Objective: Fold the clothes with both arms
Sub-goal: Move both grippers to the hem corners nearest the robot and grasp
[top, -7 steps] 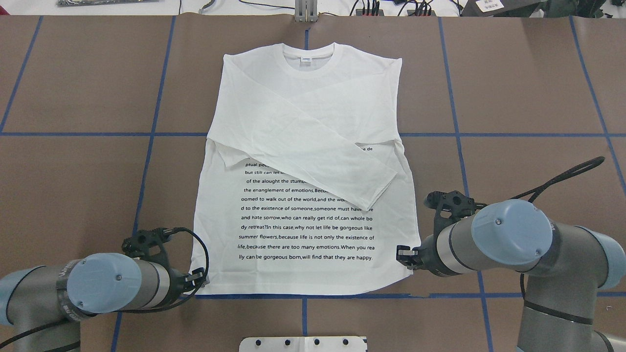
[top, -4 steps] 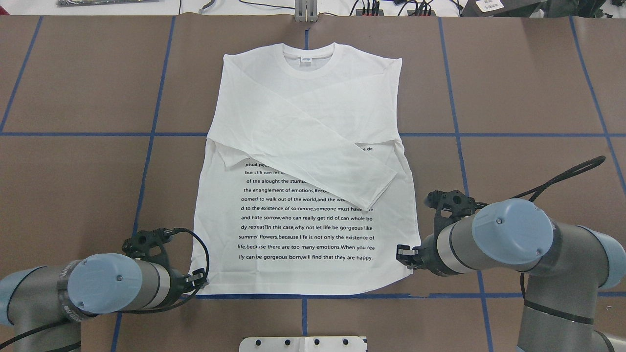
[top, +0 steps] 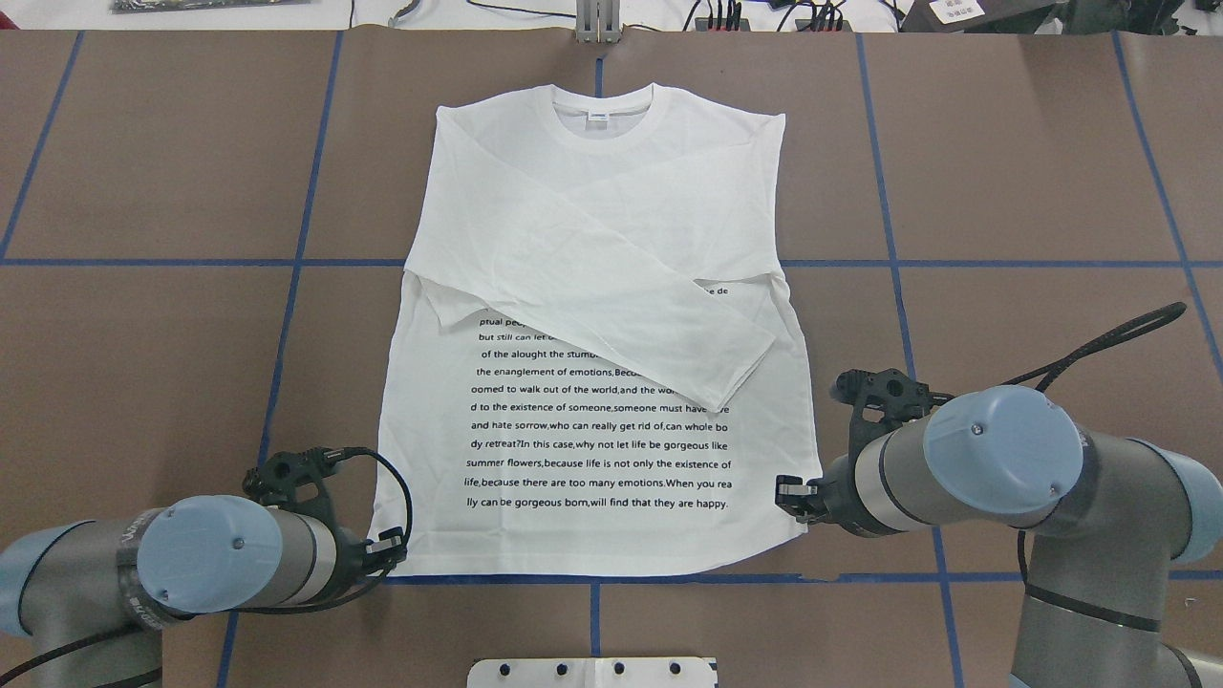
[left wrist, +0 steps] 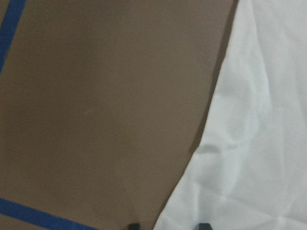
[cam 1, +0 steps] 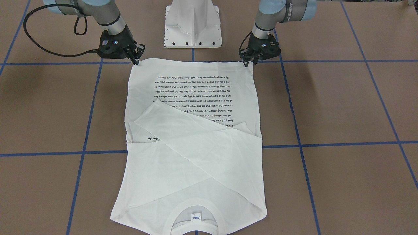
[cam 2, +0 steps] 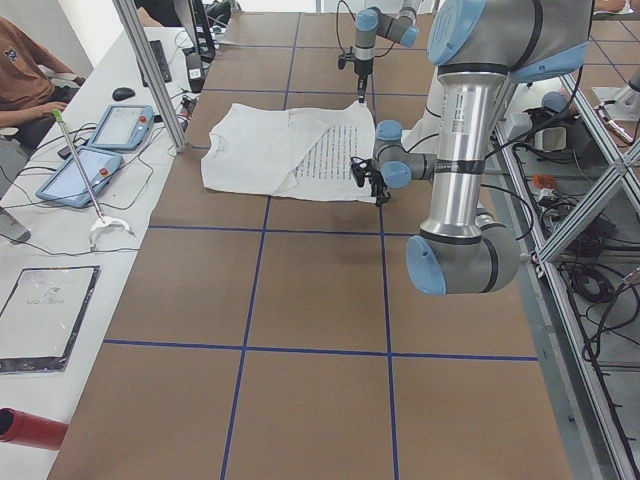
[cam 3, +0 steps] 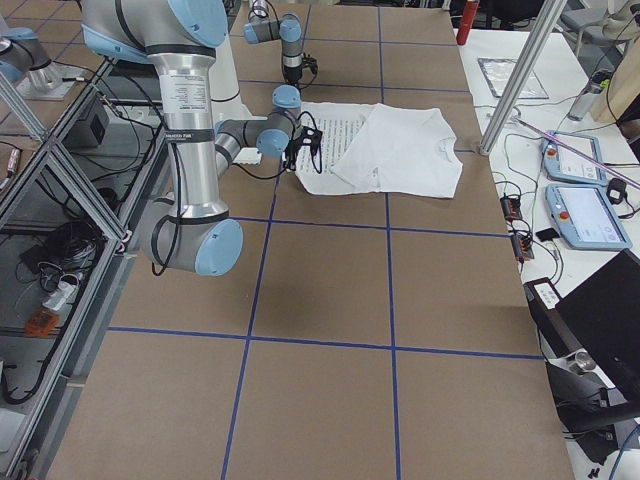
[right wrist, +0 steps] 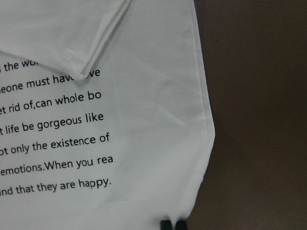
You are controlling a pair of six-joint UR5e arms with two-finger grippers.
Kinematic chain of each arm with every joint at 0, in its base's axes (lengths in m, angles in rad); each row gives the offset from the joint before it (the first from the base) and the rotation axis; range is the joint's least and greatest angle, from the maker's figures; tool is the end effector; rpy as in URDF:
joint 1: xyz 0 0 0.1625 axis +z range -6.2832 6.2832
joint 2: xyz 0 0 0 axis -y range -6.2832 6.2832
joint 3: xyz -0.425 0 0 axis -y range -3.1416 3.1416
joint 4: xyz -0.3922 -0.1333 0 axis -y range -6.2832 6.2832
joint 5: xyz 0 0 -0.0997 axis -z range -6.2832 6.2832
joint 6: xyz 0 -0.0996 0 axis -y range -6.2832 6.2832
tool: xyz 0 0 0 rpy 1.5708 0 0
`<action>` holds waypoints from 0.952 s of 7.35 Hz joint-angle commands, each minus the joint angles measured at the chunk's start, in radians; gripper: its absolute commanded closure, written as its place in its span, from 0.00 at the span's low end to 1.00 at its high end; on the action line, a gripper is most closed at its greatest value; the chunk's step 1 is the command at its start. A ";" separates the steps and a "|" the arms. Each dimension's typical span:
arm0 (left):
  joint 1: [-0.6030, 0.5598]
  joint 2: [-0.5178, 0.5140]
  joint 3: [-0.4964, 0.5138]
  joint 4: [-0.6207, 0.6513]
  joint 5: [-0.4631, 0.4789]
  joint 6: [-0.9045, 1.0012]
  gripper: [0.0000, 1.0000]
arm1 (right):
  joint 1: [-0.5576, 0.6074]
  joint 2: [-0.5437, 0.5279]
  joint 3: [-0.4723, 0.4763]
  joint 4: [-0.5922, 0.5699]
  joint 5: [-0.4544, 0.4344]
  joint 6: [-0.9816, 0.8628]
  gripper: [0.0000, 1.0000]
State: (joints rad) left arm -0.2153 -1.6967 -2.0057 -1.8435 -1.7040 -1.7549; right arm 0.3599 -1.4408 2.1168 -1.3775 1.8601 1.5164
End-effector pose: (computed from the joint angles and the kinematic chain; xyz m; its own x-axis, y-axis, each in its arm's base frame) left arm 0.4878 -0.2296 0.3681 0.6245 -0.3223 -0.7114 0.2340 0.9463 -0.2233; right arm -0.4294 -0.2737 0.3240 0.6104 0.1740 0.7728 -0.1005 0.9847 -0.1423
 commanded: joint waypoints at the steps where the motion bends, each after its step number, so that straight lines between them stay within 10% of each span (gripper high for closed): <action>1: 0.001 -0.004 0.001 0.001 -0.002 0.000 0.48 | 0.001 0.000 0.000 0.000 0.001 -0.001 1.00; 5: -0.001 -0.017 -0.004 0.006 -0.003 -0.001 0.99 | 0.007 -0.001 -0.001 -0.002 0.001 -0.001 1.00; 7: -0.001 -0.052 -0.013 0.053 -0.005 -0.001 1.00 | 0.017 -0.001 -0.001 -0.002 0.013 -0.001 1.00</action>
State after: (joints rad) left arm -0.2161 -1.7262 -2.0139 -1.8186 -1.7083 -1.7564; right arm 0.3708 -1.4419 2.1154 -1.3782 1.8668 1.5156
